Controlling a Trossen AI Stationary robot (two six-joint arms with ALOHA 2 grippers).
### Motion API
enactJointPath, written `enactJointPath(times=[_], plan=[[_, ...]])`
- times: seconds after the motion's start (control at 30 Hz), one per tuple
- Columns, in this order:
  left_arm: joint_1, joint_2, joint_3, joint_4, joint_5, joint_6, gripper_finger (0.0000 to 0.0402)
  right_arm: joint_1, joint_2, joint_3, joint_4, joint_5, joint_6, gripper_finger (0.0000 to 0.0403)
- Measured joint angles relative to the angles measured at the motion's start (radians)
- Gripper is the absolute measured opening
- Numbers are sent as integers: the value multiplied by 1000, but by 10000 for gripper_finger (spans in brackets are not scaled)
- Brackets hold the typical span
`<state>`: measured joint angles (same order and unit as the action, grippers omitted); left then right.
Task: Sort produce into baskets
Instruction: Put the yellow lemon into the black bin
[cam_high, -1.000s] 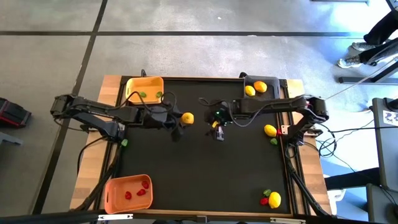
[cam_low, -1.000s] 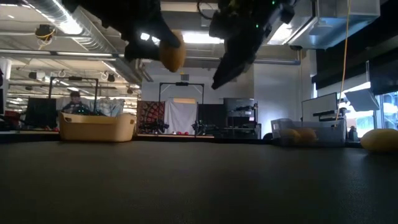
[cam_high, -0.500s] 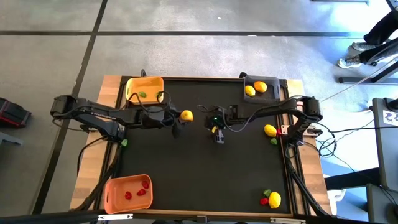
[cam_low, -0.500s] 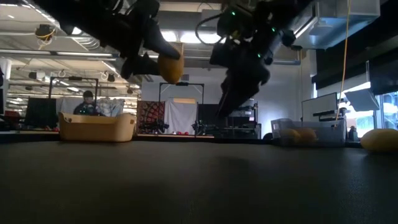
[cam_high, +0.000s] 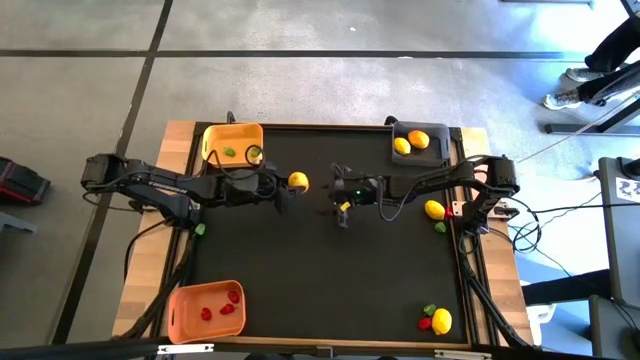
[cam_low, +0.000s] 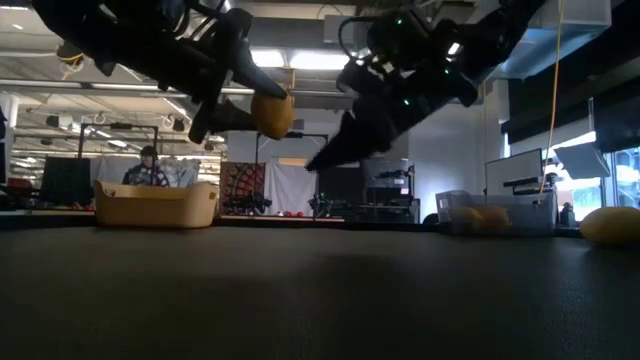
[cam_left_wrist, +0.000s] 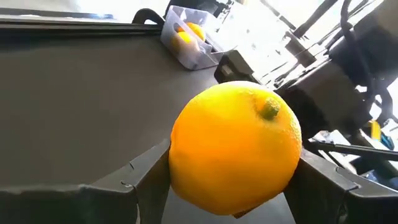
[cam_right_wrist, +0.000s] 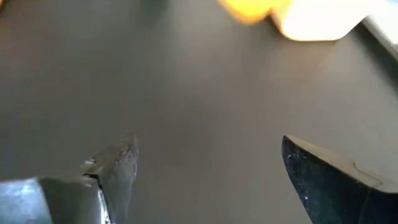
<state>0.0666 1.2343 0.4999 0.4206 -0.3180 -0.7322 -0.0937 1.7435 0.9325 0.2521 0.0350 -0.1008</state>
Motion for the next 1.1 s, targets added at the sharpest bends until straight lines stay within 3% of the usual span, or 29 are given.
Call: enactJointPath(times=[0.23, 0.63, 0.93, 1.1], plan=[[0, 0, 0, 33, 0, -3, 251, 2, -2, 0, 222, 0, 23, 344], [0, 0, 0, 52, 0, -26, 251, 2, -2, 1, 404, 48, 45, 344], [-3, 0, 0, 118, 0, -27, 251, 16, 9, 48, 408, 78, 10, 340], [-8, 0, 0, 124, 0, -24, 251, 15, 13, 69, 393, 78, -8, 298]])
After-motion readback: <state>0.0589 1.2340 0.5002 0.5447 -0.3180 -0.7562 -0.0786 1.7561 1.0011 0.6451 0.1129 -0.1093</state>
